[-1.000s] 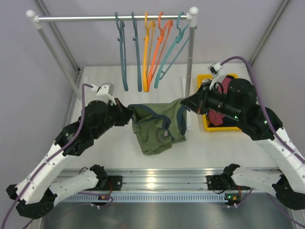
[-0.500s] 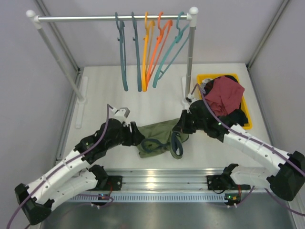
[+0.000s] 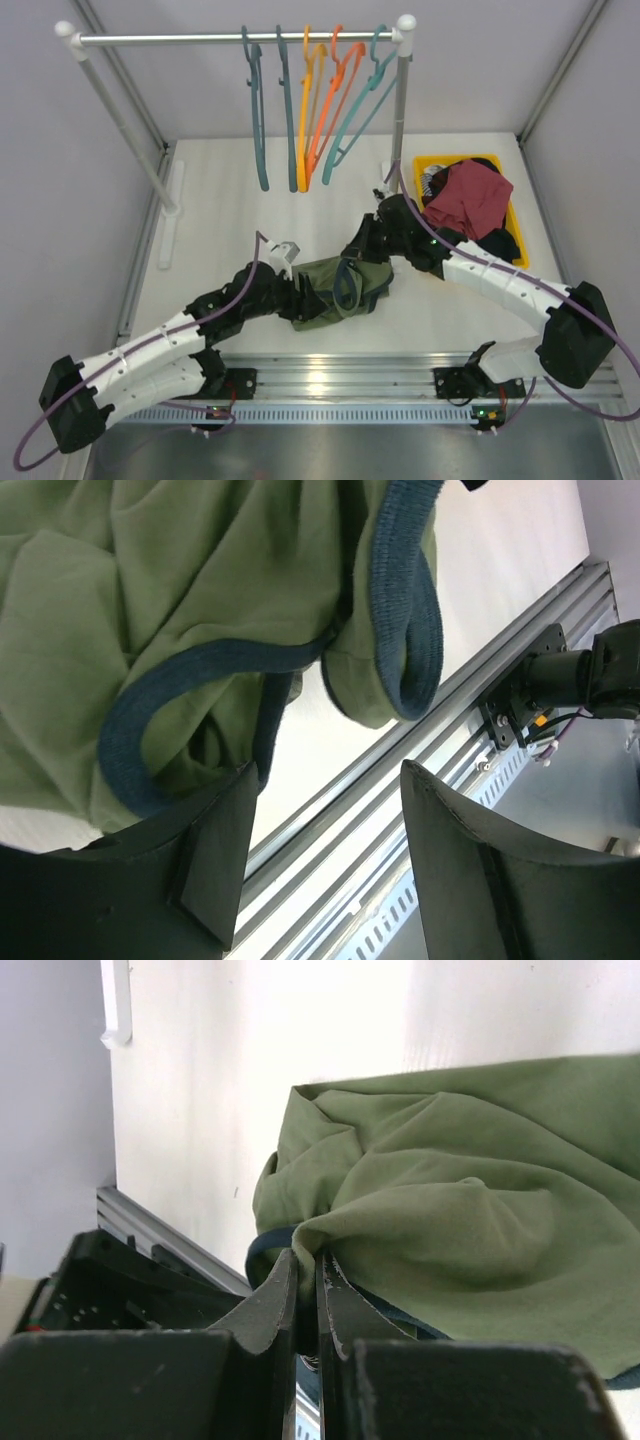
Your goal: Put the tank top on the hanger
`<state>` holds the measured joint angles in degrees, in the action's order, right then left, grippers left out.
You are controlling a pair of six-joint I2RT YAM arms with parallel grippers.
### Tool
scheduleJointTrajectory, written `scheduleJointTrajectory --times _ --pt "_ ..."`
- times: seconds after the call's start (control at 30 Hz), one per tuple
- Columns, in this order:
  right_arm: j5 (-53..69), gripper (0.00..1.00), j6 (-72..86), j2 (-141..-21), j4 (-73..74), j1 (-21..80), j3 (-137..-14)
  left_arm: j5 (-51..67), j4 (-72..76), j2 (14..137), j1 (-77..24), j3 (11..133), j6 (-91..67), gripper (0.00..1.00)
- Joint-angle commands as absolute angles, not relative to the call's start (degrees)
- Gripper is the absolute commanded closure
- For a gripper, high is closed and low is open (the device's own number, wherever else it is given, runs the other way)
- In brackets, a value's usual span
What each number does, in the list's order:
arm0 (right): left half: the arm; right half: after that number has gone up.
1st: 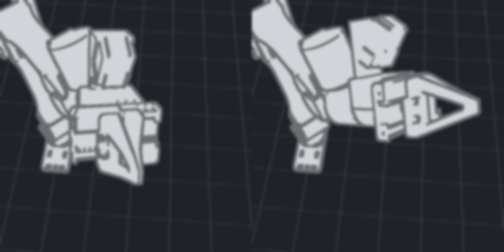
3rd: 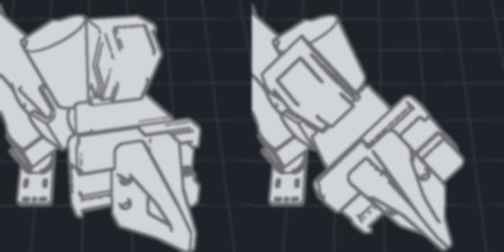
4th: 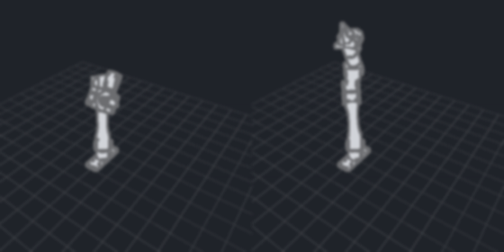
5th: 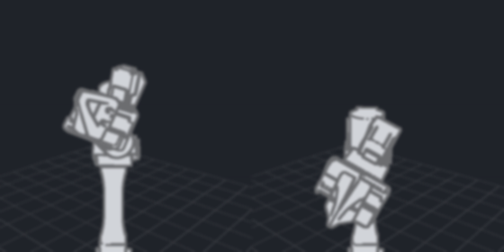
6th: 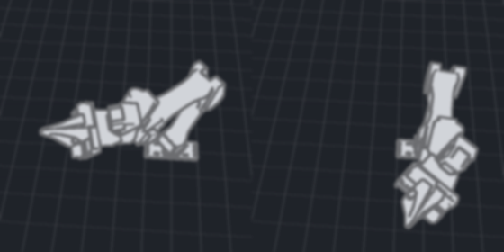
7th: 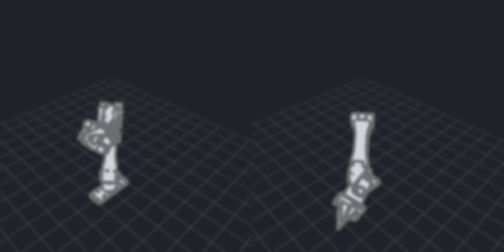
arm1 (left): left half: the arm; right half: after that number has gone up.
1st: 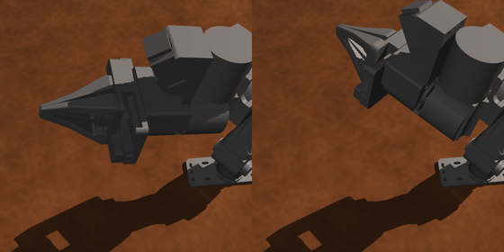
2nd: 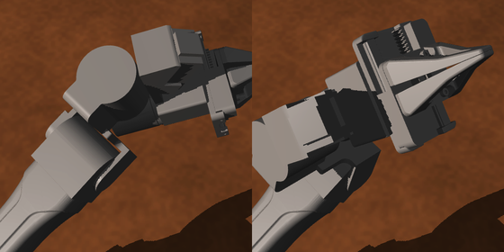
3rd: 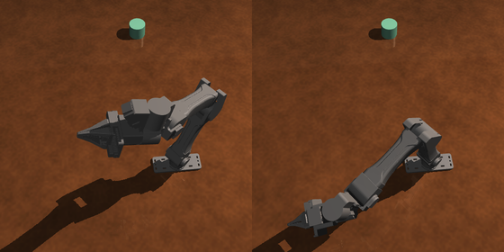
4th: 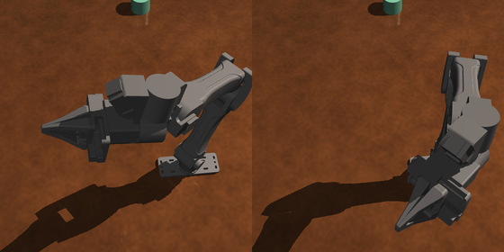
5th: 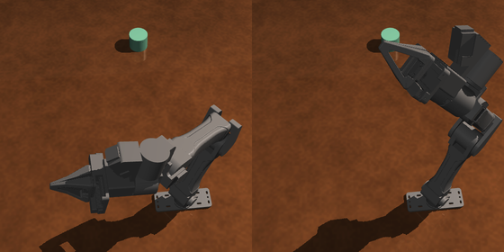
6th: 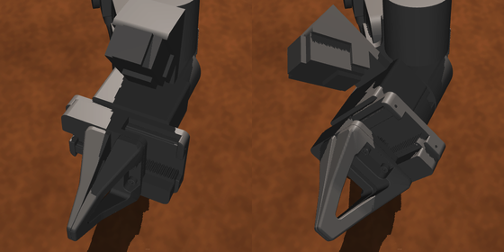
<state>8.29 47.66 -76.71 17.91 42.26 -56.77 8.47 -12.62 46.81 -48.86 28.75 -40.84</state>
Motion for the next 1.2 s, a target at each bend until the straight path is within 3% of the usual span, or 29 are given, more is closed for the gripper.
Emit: scheduleJointTrajectory --times 0.0,0.5,0.63,0.83,0.93,0.97,1.07,1.1,1.13,1.17 --pt "8.8 0.99 48.9 -77.0 13.0 42.7 -60.1 4.0 -2.3 49.6 -52.0 29.6 -42.5 0.36" --pt "7.0 0.97 48.8 -77.0 12.6 42.7 -58.6 -12.1 1.9 58.0 -60.8 33.6 -44.5 0.34" --pt "6.4 0.95 48.8 -77.3 12.5 42.9 -58.4 -13.8 1.3 60.1 -61.9 34.5 -45.3 0.28" --pt "5.9 0.91 48.5 -77.6 12.3 43.4 -58.0 -17.4 1.4 60.9 -62.3 35.0 -46.4 0.32" --pt "5.3 0.87 48.0 -77.7 12.7 43.9 -58.1 -20.5 0.3 62.0 -62.3 35.9 -47.3 0.54" --pt "5.2 0.87 47.9 -77.4 12.7 44.0 -58.2 -21.3 -1.2 62.1 -62.2 36.0 -47.3 0.67" --pt "4.7 0.82 47.4 -76.7 13.4 44.1 -57.8 -24.0 -3.2 62.9 -62.3 37.5 -47.2 0.88" --pt "4.5 0.8 47.1 -76.6 13.6 44.1 -57.7 -25.0 -5.3 63.0 -62.3 38.0 -47.4 1.0" --pt "3.6 0.77 46.4 -76.2 14.1 44.1 -57.7 -25.7 -6.1 62.8 -62.3 38.6 -47.4 1.0" --pt "3.0 0.67 46.0 -75.4 15.5 44.1 -57.8 -27.2 -7.0 62.5 -62.3 38.8 -47.4 1.0"
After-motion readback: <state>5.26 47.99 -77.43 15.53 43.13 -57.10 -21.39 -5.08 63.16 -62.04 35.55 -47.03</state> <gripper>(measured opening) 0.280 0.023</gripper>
